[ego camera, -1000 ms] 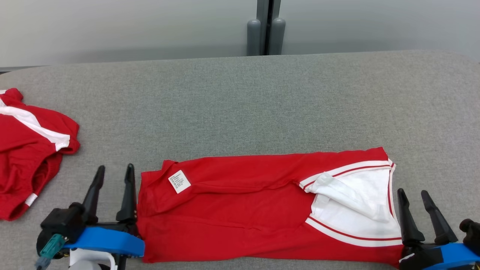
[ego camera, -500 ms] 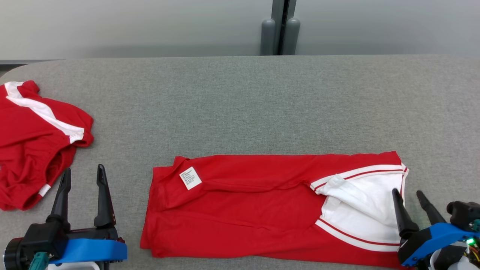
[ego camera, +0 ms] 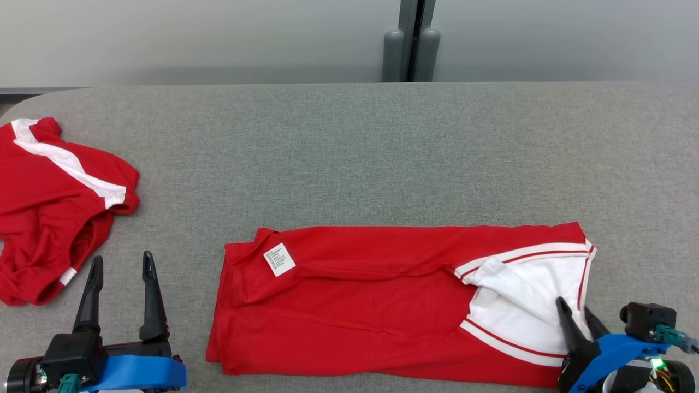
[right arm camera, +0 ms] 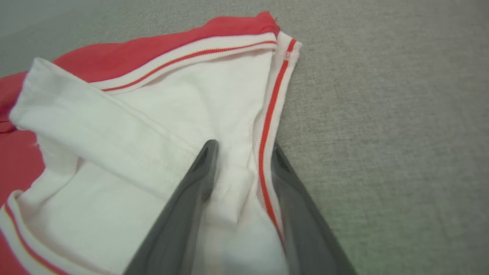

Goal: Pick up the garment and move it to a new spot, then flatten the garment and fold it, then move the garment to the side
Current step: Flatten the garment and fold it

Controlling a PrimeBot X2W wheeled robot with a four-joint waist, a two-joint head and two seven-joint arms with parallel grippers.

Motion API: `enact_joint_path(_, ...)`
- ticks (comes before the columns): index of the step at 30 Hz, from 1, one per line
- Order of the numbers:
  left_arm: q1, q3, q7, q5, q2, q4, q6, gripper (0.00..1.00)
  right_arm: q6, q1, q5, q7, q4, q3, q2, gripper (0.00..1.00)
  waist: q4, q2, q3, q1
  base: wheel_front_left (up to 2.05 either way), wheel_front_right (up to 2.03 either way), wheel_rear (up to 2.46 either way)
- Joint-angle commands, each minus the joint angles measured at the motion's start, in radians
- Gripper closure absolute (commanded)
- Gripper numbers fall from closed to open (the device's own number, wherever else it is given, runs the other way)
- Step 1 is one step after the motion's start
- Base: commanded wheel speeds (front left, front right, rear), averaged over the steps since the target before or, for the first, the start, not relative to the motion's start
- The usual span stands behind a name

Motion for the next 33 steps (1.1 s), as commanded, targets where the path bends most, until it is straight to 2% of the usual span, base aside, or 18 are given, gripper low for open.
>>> enact_joint_path(1,0.009,0.006,-0.004,0.007,-0.002,0.002,0.005,0.00,0.001,-0.004,0.009,0.019,0.026,0.018,0.015,1.00,-0.001,-0.0001,-0.001,0.0000,0.00,0.00,0.00)
enact_joint_path(6,0.019,0.004,-0.004,0.019,-0.008,0.007,0.014,0.00,0.001,-0.028,0.019,-0.020,0.043,-0.001,0.003,1.00,-0.003,-0.0001,-0.015,0.0000,0.00,0.00,0.00)
enact_joint_path(17,0.035,0.012,-0.004,0.013,-0.012,0.021,0.010,0.00,0.000,0.022,0.042,-0.062,0.030,-0.183,-0.139,1.00,-0.023,-0.0001,-0.047,0.0000,0.00,0.00,0.00)
enact_joint_path(20,0.039,0.013,-0.004,0.010,-0.014,0.023,0.009,0.00,0.000,0.042,0.035,-0.046,0.003,-0.209,-0.153,1.00,-0.032,-0.0001,-0.052,0.0000,0.00,0.00,0.00)
enact_joint_path(26,0.046,0.015,-0.004,0.009,-0.016,0.021,0.007,0.00,0.001,0.064,0.001,-0.010,-0.124,-0.180,-0.115,1.00,-0.055,-0.0001,-0.058,0.0000,0.00,0.00,0.00)
enact_joint_path(33,0.042,0.016,-0.004,0.010,-0.018,0.020,0.004,0.00,0.001,0.086,-0.025,0.036,-0.313,-0.075,-0.053,1.00,-0.068,-0.0001,-0.056,0.0000,0.00,0.00,0.00)
